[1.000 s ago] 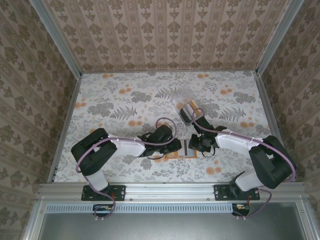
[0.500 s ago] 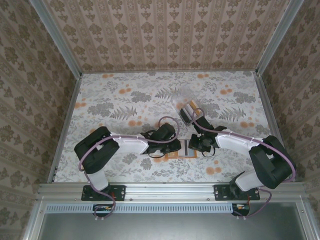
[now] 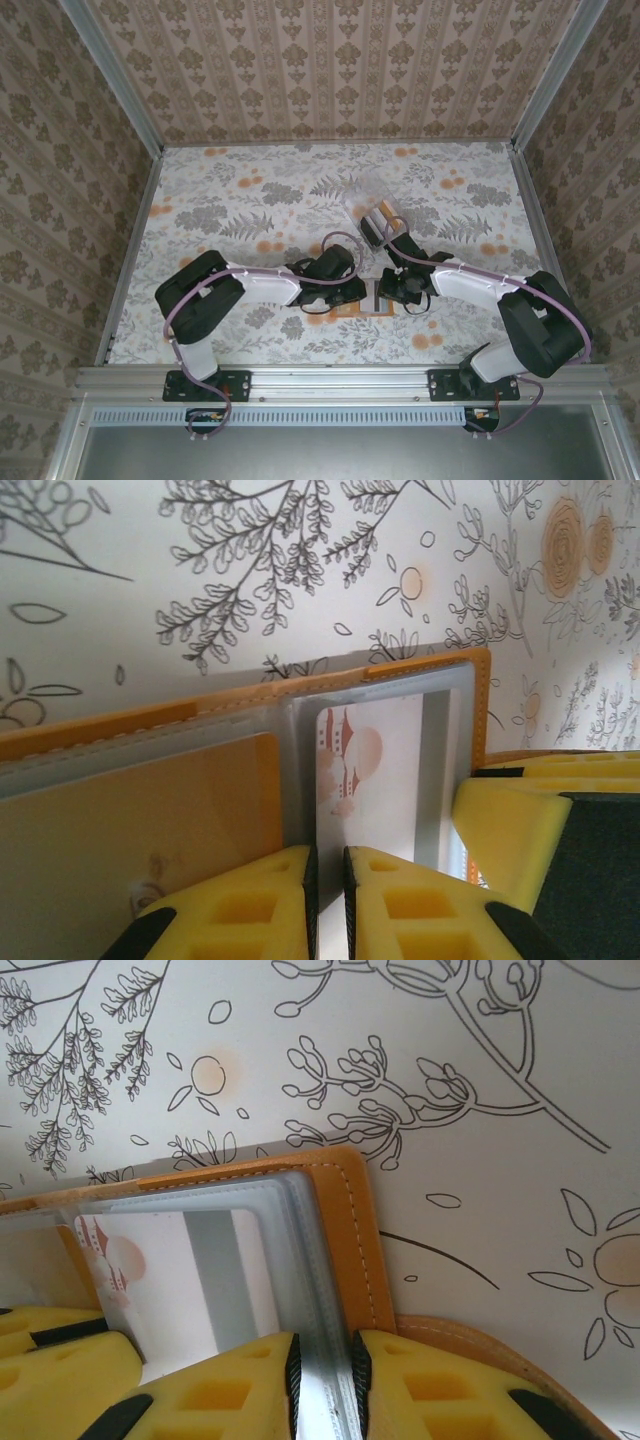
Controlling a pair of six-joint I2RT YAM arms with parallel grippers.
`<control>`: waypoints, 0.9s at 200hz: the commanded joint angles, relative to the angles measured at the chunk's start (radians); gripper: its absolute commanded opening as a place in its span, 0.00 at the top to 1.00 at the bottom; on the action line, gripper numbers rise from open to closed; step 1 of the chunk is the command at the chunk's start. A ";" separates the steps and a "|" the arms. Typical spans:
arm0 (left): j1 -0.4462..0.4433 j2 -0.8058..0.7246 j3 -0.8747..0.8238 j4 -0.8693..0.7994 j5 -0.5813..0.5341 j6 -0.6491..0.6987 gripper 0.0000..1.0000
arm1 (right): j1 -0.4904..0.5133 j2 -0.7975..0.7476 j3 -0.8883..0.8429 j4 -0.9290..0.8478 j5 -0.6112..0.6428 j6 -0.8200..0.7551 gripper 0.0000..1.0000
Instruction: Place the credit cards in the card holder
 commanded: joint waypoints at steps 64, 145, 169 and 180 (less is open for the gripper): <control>-0.008 0.055 0.001 0.085 0.078 -0.068 0.81 | 0.005 -0.031 -0.060 0.047 -0.095 0.082 0.77; -0.007 0.059 0.003 0.058 0.084 -0.075 0.80 | 0.006 -0.032 -0.071 0.013 -0.029 0.108 0.78; -0.001 0.017 -0.015 -0.030 0.017 -0.063 0.77 | 0.005 -0.022 -0.063 -0.042 0.030 0.097 0.79; 0.001 -0.003 -0.018 -0.081 -0.016 -0.049 0.76 | 0.003 -0.022 -0.067 -0.050 0.045 0.094 0.79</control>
